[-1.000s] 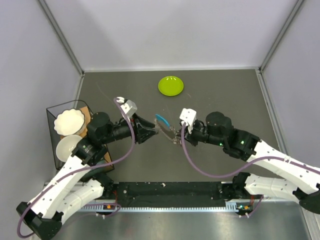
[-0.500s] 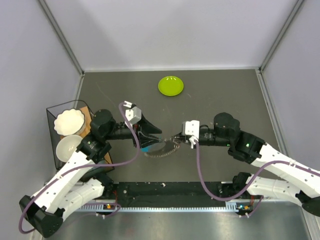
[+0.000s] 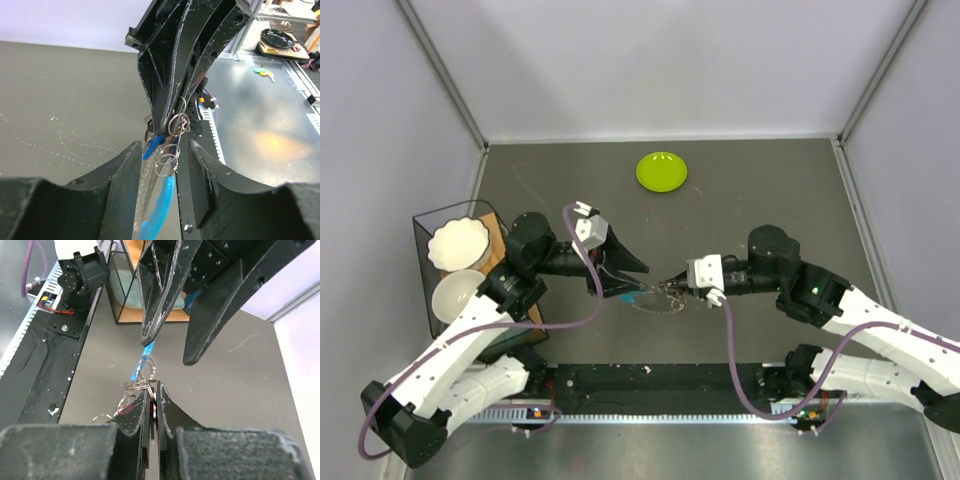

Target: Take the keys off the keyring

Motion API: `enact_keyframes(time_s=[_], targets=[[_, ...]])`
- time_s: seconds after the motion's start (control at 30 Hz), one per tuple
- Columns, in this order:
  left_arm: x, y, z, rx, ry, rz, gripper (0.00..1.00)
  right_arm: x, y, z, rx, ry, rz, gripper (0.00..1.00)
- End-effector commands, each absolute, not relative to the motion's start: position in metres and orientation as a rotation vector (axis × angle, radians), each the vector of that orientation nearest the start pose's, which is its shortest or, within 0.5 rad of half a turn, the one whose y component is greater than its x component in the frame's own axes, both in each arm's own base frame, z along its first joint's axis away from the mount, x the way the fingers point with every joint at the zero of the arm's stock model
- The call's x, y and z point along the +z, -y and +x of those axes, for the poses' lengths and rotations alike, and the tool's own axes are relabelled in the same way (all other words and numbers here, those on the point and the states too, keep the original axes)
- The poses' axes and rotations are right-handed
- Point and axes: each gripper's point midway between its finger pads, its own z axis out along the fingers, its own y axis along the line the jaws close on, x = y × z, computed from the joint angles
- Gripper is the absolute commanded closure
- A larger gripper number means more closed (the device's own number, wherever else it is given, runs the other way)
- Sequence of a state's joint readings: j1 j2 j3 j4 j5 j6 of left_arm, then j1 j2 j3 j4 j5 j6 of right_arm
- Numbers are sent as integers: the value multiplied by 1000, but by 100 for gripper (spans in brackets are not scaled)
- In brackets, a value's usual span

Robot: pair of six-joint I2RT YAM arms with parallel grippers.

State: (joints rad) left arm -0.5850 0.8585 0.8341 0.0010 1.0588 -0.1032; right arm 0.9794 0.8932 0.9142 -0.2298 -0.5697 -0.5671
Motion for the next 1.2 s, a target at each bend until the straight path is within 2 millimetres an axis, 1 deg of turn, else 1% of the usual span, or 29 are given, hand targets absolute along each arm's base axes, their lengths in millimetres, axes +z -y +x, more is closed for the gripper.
enact_keyframes(time_s=[0.0,0.13,0.2,0.23,0.27,0.33,0.43,0.53,0.57,0.63,0.7,0.73,0.9,0.93,0.97,1.0,1.03,1.1,1.13,1.17], targets=[[340,274,115,-1365,-1187,1259,53,329,-314,111,805,-829,-1508,100],[342,281,115,-1362,-1188,1262,54,334,-316,119,791,-866,-1464,100],[339,283,118,-1330,-1210,1246,55,336,-316,123,808,-933,-1426,100],[336,283,119,-1309,-1210,1246,55,343,-315,125,813,-952,-1403,100],[337,281,120,-1291,-1205,1237,55,343,-315,129,810,-983,-1387,100],[332,281,123,-1264,-1213,1224,55,343,-315,128,830,-1023,-1374,100],[332,280,120,-1255,-1204,1222,55,343,-314,126,856,-1048,-1362,100],[329,281,121,-1248,-1206,1225,55,341,-314,117,887,-1011,-1397,100],[328,281,121,-1249,-1208,1227,55,341,-314,113,892,-973,-1422,100],[328,282,120,-1257,-1207,1234,55,340,-313,110,887,-943,-1430,100],[327,283,119,-1268,-1212,1240,55,342,-312,110,866,-900,-1436,100],[327,283,119,-1271,-1210,1241,55,340,-312,110,859,-896,-1439,100],[326,285,119,-1265,-1206,1248,55,344,-310,112,832,-875,-1435,100],[320,284,118,-1271,-1236,1253,55,344,-310,114,825,-886,-1431,100],[317,285,120,-1267,-1257,1246,55,344,-309,119,805,-917,-1414,100],[314,285,121,-1266,-1269,1244,55,333,-308,122,795,-980,-1432,100],[312,285,123,-1263,-1280,1240,55,337,-306,127,775,-1010,-1425,100],[307,285,124,-1261,-1299,1236,55,327,-304,138,728,-1124,-1434,100],[302,286,124,-1265,-1309,1238,55,327,-298,140,712,-1182,-1443,100],[301,286,124,-1264,-1308,1238,55,326,-297,140,716,-1216,-1440,100]])
